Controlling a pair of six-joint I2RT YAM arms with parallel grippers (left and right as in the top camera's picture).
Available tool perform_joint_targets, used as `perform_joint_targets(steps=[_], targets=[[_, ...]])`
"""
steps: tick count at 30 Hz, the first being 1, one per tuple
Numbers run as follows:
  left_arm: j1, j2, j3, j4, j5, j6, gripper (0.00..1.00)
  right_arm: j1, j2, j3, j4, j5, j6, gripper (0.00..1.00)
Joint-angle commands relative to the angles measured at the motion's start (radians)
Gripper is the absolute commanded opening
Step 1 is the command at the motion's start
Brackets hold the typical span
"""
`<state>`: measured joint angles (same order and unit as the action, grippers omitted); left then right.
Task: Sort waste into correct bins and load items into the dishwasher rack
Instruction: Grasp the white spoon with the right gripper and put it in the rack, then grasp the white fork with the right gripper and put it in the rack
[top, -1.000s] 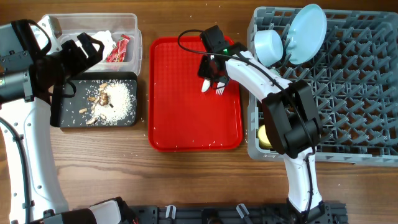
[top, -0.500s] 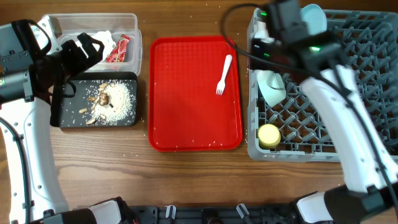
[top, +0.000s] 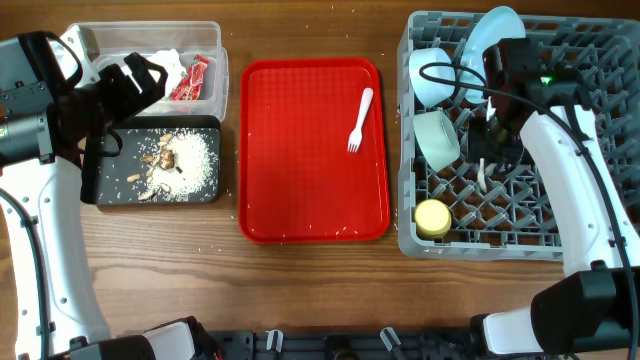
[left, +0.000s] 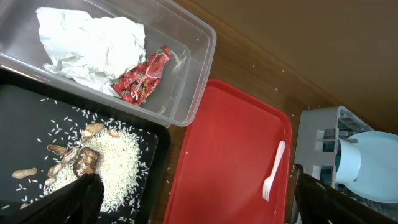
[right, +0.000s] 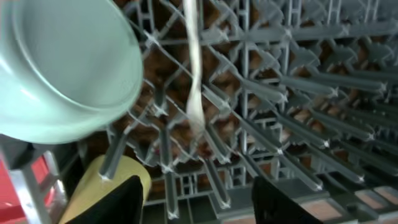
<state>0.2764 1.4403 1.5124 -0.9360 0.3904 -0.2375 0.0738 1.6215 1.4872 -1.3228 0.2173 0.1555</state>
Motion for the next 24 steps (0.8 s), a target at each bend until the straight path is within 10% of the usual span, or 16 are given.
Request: perform_joint_targets(steps=[1, 6, 14, 24], targets=[[0.005, 0.005, 0.006, 0.002, 0.001, 0.02, 1.0, 0.002, 0.009, 0.087, 0.02, -0.158, 0.001, 0.58], [0.005, 0.005, 0.006, 0.003, 0.001, 0.02, 1.0, 0.038, 0.009, 0.253, 0.239, -0.642, 0.027, 0.52], [0.005, 0.005, 0.006, 0.002, 0.001, 0.02, 1.0, 0.397, 0.224, 0.256, 0.507, -0.131, 0.33, 0.53], [0.005, 0.005, 0.006, 0.003, 0.001, 0.02, 1.0, 0.371, 0.564, 0.261, 0.525, -0.141, 0.432, 0.51]])
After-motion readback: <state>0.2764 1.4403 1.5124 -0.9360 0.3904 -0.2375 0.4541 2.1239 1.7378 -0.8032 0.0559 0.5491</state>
